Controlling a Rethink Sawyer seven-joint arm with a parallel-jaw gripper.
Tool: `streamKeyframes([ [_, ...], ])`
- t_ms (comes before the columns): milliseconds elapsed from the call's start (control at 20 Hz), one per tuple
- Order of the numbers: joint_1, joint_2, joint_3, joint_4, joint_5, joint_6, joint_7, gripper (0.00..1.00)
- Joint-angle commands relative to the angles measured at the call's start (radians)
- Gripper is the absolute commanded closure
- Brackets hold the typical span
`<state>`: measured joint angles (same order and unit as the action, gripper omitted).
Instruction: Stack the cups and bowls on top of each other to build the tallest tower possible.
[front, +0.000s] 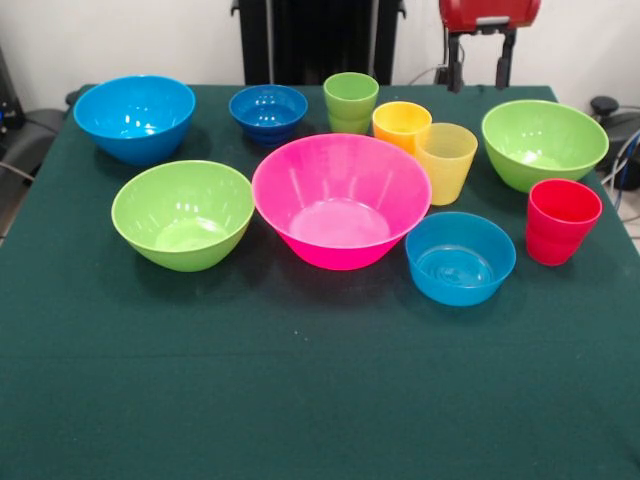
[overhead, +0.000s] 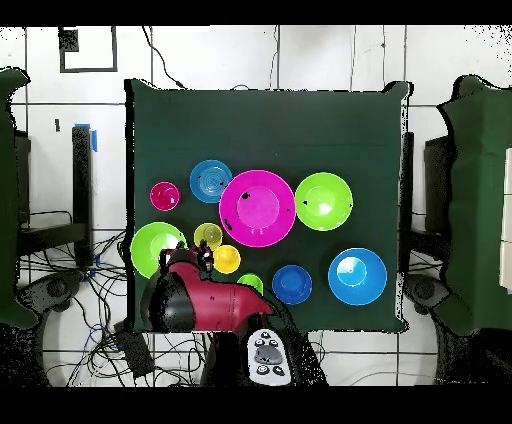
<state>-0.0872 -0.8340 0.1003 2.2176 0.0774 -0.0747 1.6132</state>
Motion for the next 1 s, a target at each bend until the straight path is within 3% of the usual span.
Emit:
streamKeyframes([
  [50,0.042,-0.01,-0.057,-0.081,-0.033,0.339,0.035,0.0],
  [300,0.042,-0.001,-0.057,-0.105,-0.047,0.353,0.048,0.0],
  [650,0.042,0.095,-0.046,-0.198,-0.053,0.333,0.067,0.0],
  [1000,0.03,0.113,-0.013,-0.252,-0.033,0.4,0.061,0.0],
])
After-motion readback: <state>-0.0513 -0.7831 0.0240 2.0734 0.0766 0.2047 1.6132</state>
